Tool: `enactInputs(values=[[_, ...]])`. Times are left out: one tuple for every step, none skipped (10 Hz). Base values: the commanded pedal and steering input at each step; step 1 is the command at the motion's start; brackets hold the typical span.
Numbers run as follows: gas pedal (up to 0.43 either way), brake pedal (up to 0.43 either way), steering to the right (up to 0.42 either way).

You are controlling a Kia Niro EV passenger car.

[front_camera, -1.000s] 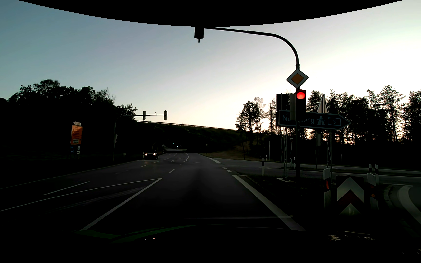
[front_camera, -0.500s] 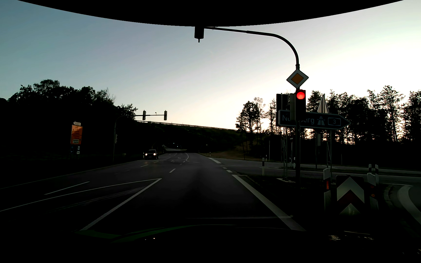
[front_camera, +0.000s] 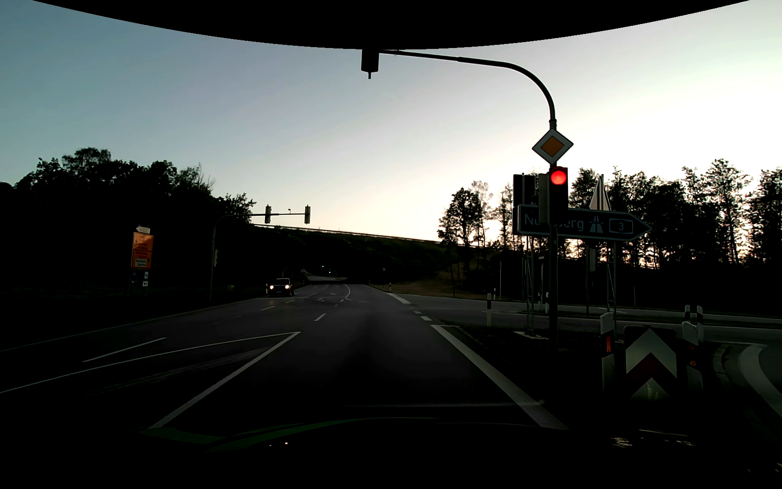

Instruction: Follow the waypoints while adhering to traffic rules and regulations

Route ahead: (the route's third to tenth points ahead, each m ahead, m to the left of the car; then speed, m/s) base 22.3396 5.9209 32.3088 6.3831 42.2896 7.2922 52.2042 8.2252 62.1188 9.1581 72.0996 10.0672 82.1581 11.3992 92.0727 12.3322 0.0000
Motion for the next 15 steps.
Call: enactInputs(values=[[0.000,0.232,-0.012],[0.000,0.232,-0.012],[0.000,0.232,-0.011],[0.000,0.232,-0.011],[0.000,0.232,-0.011],[0.000,0.232,-0.011],[0.000,0.232,-0.012],[0.000,0.232,-0.012],[0.000,0.232,-0.011],[0.000,0.232,-0.012],[0.000,0.232,-0.012],[0.000,0.232,-0.012],[0.000,0.232,-0.011],[0.000,0.238,-0.011],[0.000,0.232,-0.012]])
